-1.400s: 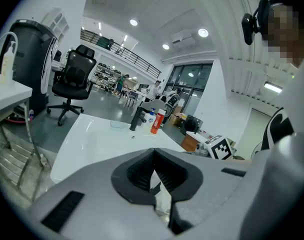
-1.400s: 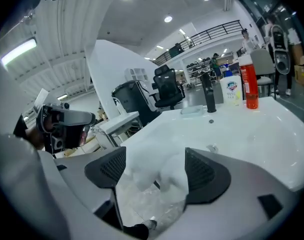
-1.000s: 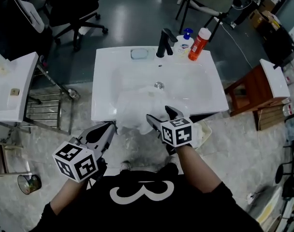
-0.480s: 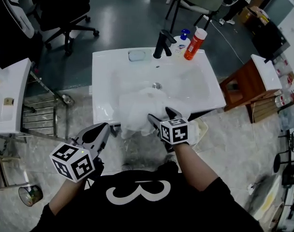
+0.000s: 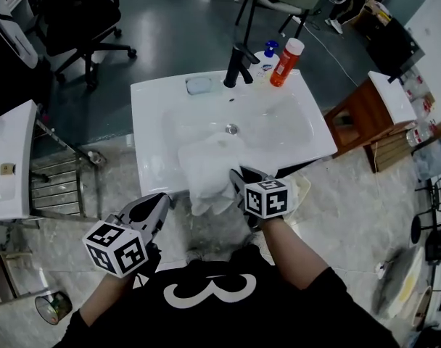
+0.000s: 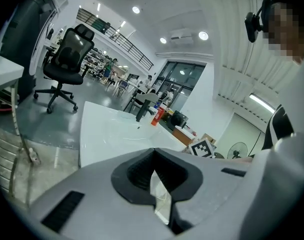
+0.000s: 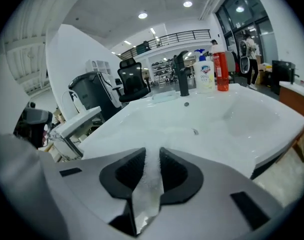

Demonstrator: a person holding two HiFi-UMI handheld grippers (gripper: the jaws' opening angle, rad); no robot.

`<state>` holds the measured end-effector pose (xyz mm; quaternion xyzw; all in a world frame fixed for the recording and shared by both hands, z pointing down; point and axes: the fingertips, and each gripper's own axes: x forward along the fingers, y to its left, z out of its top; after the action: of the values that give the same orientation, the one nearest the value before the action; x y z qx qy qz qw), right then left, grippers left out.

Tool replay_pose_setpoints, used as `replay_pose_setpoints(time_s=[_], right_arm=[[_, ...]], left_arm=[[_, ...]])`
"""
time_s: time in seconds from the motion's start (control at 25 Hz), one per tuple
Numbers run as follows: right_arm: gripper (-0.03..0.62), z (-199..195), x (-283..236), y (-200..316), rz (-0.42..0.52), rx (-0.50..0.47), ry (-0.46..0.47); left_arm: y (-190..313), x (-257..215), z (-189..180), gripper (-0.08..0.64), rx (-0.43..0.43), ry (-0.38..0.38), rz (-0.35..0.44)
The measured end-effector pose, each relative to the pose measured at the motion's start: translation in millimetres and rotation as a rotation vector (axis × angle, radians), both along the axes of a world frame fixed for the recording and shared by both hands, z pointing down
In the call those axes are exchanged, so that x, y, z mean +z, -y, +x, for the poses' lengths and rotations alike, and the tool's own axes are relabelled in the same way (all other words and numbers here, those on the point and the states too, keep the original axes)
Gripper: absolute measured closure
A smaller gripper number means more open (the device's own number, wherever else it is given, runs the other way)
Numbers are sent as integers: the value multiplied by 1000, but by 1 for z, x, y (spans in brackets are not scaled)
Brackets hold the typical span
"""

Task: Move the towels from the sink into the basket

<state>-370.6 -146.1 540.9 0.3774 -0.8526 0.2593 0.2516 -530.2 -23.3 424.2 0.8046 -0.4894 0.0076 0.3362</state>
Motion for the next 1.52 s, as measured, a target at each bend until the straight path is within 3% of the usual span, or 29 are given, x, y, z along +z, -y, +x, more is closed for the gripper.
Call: replay_pose_setpoints(time_s=[0.2, 0.44, 0.76, 1.12, 1.52], right_arm=[[518, 5, -10, -3, -101, 63, 163], [521, 6, -50, -19, -72, 26, 308], [522, 30, -119, -46, -24, -35, 473], [522, 95, -195, -73, 84, -76, 568], [522, 199, -215, -106, 160, -13, 566]], left_arm=[[-3, -3, 3, 555, 6, -3, 9], [-9, -20, 8, 555, -30, 13, 39], [-21, -50, 42, 555, -37, 40, 70], [-20, -70, 107, 555, 13, 34, 89], [-24, -78, 209, 555, 129, 48, 110]])
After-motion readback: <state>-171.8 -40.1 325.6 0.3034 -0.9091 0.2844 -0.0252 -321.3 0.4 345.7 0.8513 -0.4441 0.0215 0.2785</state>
